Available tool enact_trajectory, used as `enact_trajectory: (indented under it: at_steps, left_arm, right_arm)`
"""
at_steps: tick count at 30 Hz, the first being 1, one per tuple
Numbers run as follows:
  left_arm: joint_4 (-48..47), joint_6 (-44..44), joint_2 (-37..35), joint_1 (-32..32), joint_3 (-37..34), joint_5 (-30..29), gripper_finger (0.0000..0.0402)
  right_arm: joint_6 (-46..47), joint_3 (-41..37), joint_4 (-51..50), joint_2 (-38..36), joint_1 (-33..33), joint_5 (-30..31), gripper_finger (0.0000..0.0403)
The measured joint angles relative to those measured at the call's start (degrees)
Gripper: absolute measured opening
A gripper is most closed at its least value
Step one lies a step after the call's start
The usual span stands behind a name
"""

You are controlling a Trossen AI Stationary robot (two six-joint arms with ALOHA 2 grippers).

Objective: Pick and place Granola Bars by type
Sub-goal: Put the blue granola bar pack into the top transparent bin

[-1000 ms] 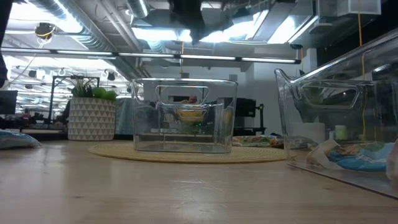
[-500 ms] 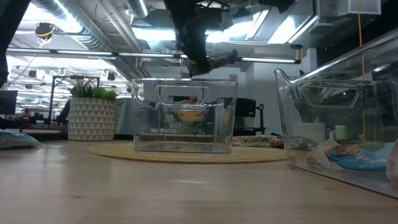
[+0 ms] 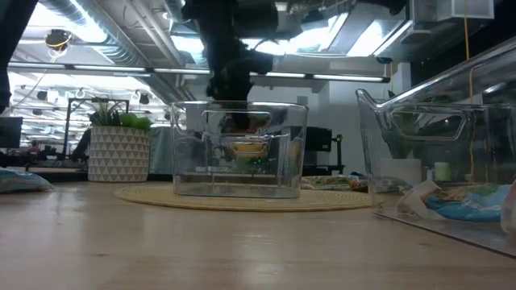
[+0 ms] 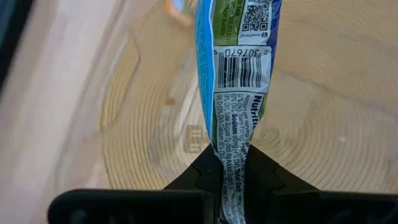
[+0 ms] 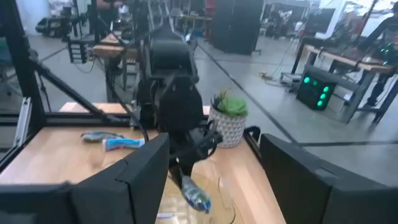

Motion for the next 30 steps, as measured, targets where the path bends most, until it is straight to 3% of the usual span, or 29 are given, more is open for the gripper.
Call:
enact_trajectory:
  at_steps: [13, 30]
  left_arm:
    - [3.4, -6.83, -0.04, 2.28, -5.52, 1.68, 0.0026]
    - [9.45, -7.14, 1.71, 1.3, -10.78, 5.97, 0.0026]
  right_arm:
    - [-1.41, -0.05, -0.21, -0.09, 0.0, -0.26, 0.0253]
    - [-1.66, -0.05, -0.6, -0.08, 0.0, -0.33, 0.0253]
